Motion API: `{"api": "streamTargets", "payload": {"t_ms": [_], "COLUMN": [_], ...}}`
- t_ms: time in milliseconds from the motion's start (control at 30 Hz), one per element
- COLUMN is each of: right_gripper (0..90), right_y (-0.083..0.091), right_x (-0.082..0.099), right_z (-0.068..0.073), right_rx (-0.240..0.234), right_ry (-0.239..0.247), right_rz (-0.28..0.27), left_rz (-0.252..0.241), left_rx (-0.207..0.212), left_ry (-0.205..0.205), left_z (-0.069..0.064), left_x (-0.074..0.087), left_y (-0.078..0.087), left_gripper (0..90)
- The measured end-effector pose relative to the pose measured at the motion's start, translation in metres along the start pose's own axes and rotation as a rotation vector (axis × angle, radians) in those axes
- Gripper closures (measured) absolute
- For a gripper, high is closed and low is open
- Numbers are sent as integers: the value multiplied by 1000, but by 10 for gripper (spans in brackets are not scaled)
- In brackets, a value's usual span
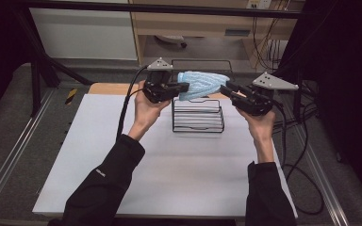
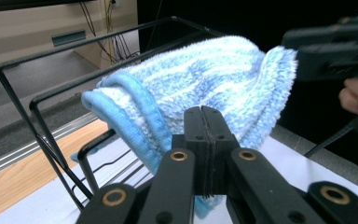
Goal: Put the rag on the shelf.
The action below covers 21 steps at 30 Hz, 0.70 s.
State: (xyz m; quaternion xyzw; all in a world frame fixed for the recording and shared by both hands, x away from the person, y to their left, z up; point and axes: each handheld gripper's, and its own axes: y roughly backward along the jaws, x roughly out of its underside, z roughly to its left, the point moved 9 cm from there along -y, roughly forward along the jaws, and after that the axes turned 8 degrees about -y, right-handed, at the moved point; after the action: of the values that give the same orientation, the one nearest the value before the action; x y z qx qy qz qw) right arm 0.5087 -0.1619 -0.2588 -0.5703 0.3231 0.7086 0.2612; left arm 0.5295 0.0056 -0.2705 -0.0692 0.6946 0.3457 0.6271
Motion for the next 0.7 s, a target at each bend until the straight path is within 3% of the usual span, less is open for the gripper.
{"api": "streamTargets", "payload": {"t_ms": [133, 233, 367, 500, 700], "right_gripper": [695, 799, 900, 900, 900], "right_y": [3, 0, -5, -7, -11], "right_x": [-8, -5, 10, 25, 37], "right_z": [6, 8, 4, -2, -10], "right_rx": [-10, -20, -33, -27, -7], "right_ry": [-3, -9, -62, -82, -90], "right_rz": [-12, 34, 99, 133, 137], "left_rz": [14, 14, 16, 32, 49], "left_rx": [0, 2, 4, 2, -6], "left_ry": [-7, -11, -20, -32, -36], "left_z": [1, 1, 0, 1, 2], "left_x": [6, 9, 14, 23, 33], "left_y": [-2, -3, -3, -5, -12], "left_gripper": [891, 891, 891, 891, 891]}}
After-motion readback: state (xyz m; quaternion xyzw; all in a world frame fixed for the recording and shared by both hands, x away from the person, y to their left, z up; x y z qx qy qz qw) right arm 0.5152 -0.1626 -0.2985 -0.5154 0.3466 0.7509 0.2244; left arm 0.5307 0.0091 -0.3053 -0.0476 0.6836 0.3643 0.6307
